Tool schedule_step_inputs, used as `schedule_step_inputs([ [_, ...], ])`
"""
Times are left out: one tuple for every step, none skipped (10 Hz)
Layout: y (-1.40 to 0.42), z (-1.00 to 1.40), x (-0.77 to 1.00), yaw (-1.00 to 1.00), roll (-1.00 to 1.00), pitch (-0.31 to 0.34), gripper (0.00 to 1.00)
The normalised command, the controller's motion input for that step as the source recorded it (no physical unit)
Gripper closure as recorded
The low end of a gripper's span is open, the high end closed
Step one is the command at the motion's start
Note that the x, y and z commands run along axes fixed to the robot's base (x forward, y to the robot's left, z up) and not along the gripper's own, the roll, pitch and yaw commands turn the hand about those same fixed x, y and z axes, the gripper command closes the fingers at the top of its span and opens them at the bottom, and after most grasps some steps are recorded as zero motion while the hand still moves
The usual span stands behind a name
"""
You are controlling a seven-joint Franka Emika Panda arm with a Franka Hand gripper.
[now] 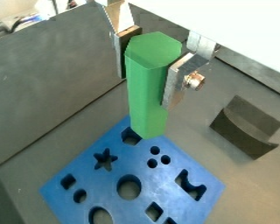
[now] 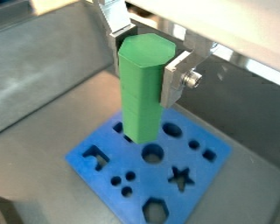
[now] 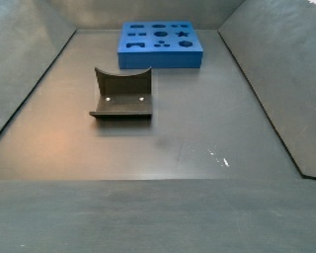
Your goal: Insert the hexagon object.
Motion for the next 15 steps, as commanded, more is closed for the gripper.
schedule_step_inputs([
  [0.13, -1.0, -0.12, -1.0, -0.08, 0.0, 1.0],
  [0.15, -1.0, -0.13, -0.99, -0.08, 0.0, 1.0],
  [0.15, -1.0, -0.13, -0.99, -0.08, 0.0, 1.0],
  [0.15, -1.0, -0.13, -0.99, -0.08, 0.0, 1.0],
  [0.16, -1.0, -0.14, -0.99, -0.09, 0.0, 1.0],
  [0.16, -1.0, -0.13, -1.0, -0.09, 0.0, 1.0],
  [0.15, -1.0, -0.13, -1.0, -0.09, 0.0, 1.0],
  [0.13, -1.0, -0.13, -1.0, -0.08, 0.0, 1.0],
  [0.19, -0.71, -0.38, -0.57, -0.19, -0.1, 1.0],
  [0.11, -0.09, 0.0, 0.0, -0.05, -0.019, 1.0],
  [0.02, 0.0, 0.0, 0.0, 0.0, 0.0, 1.0],
  [0.0, -0.01, 0.01, 0.0, 0.0, 0.0, 1.0],
  [0.05, -0.14, -0.04, 0.16, 0.0, 0.0, 1.0],
  [0.12, -0.18, -0.01, 0.2, -0.01, -0.031, 1.0],
  [0.17, -0.25, 0.0, 0.24, 0.0, -0.027, 1.0],
])
